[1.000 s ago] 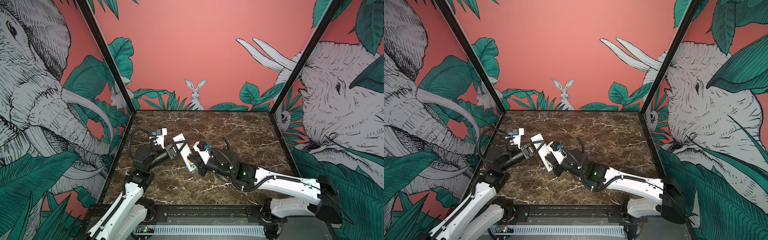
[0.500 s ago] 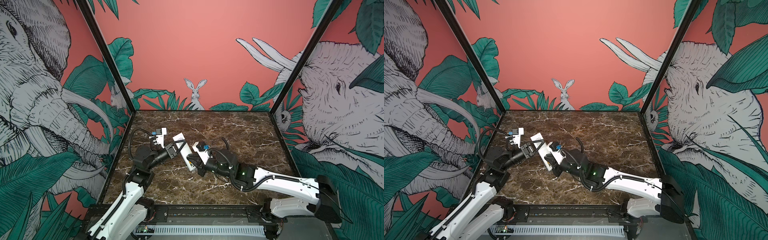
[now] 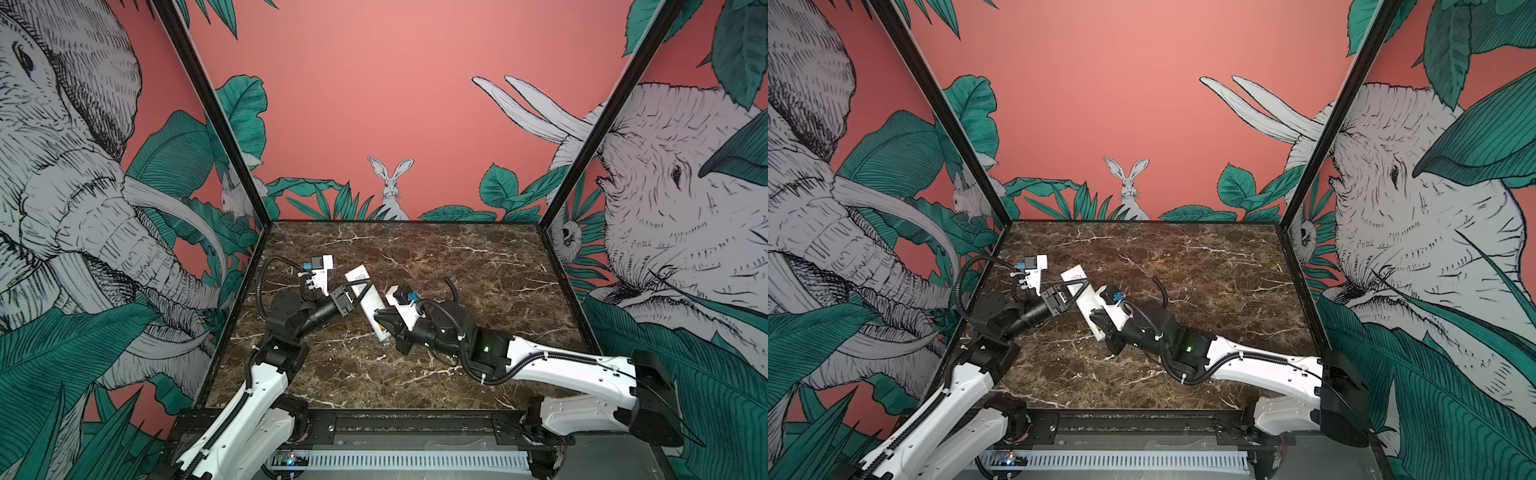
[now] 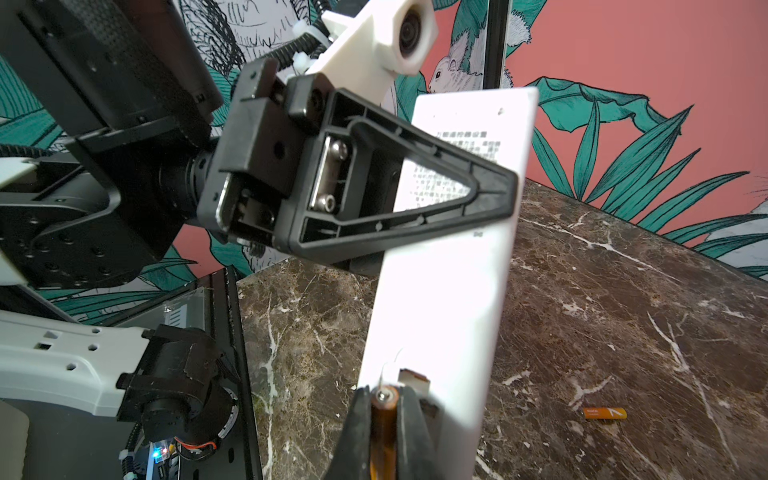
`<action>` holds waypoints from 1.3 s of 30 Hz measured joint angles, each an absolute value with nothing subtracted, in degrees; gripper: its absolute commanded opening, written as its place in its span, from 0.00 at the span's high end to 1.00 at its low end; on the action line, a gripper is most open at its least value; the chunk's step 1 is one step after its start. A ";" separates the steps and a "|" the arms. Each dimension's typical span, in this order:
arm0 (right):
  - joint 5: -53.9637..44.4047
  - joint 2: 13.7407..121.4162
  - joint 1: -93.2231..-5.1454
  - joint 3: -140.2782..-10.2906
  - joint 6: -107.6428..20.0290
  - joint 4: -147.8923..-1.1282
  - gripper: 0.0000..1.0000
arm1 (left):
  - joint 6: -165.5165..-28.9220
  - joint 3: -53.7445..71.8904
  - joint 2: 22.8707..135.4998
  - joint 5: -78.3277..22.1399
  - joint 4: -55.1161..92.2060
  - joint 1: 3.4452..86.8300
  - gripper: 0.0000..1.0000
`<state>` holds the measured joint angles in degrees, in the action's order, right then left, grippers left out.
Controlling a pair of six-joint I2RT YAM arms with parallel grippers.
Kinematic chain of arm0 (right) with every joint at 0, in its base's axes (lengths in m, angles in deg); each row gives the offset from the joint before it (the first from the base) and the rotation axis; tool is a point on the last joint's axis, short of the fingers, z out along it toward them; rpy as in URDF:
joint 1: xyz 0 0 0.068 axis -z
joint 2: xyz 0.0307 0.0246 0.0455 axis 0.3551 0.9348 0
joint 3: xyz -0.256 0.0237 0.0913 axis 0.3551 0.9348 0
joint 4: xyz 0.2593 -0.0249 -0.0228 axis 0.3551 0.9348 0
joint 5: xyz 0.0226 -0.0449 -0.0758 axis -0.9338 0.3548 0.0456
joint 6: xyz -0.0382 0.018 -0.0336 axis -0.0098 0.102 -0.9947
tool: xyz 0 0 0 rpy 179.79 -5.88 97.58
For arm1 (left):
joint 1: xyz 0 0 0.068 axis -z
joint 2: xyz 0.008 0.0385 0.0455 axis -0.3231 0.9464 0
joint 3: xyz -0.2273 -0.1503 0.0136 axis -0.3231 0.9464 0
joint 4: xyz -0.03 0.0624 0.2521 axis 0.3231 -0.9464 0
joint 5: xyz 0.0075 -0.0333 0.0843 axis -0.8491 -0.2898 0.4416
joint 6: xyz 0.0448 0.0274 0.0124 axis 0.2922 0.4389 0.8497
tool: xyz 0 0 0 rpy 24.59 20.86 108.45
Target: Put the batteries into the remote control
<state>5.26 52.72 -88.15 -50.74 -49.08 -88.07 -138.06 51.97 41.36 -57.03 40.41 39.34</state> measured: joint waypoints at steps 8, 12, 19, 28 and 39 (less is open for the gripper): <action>5.28 52.72 -88.24 -50.35 -49.04 -87.99 0.73 | -138.57 51.97 41.40 -56.85 41.37 39.34 1.00; 5.26 52.68 -88.42 -50.35 -49.06 -87.99 0.68 | -138.54 51.97 41.40 -56.72 41.53 39.34 1.00; 5.24 52.20 -88.68 -50.35 -49.17 -87.59 0.56 | -138.52 51.97 41.60 -56.22 41.66 39.34 1.00; 5.44 50.21 -88.68 -50.94 -49.74 -84.82 0.52 | -138.54 51.97 41.66 -56.66 41.66 39.34 1.00; 3.30 46.21 -88.79 -58.78 -54.94 -71.38 0.51 | -138.00 51.97 41.93 -58.80 40.74 39.34 1.00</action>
